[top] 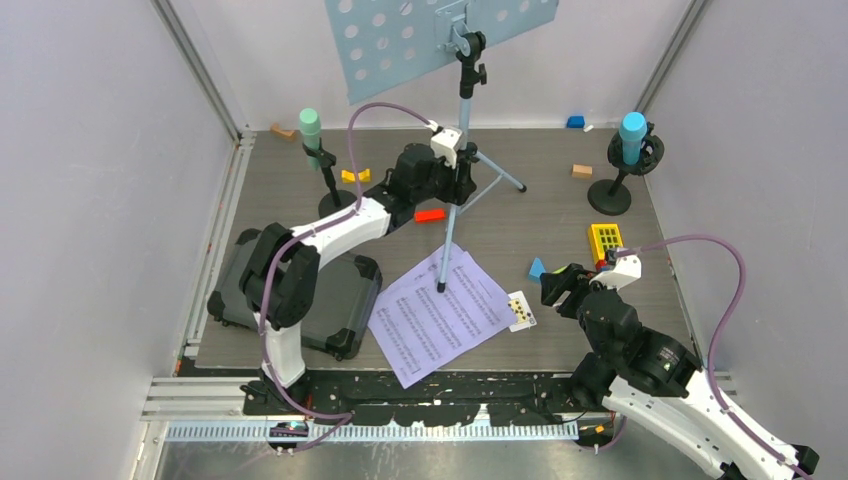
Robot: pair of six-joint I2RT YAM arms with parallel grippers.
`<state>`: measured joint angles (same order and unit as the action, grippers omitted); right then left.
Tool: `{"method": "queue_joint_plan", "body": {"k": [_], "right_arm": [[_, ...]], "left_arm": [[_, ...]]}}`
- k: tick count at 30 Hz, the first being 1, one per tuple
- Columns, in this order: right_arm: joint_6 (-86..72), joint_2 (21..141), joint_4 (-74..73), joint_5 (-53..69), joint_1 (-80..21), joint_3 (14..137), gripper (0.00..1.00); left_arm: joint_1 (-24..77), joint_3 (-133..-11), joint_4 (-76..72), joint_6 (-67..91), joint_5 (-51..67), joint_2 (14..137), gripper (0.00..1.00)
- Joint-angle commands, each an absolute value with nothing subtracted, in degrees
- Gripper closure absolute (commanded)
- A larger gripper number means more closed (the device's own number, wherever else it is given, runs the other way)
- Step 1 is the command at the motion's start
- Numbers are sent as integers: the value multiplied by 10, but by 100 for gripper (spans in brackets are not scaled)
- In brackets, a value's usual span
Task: Pack up the instrument practice props
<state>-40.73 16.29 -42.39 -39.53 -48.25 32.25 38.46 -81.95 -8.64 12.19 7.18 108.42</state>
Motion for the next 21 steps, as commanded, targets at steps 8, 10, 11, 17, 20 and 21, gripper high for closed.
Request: {"method": "queue_joint_plan", "body": {"k": [8,10,11,17,20,21], "right_arm": [[-421,174,-413,-404,-482,337,32],[-421,178,-405,-400,-482,335,32],[-420,181,-402,-397,-482,334,32],[-420,212,-374,-388,-482,340,32],[-426,238,-356,-383,-482,345,32],[-429,244,-352,-382,-482,347,32]], "left_arm": [[398,-731,-39,179,158,1023,50],[397,-718,-42,179,153,1009,44],[398,-713,-44,179,153,1005,40],[398,-712,-25,163,143,987,24],[397,-727,-9,154,143,981,20],[397,-729,-6,153,144,978,19]]}}
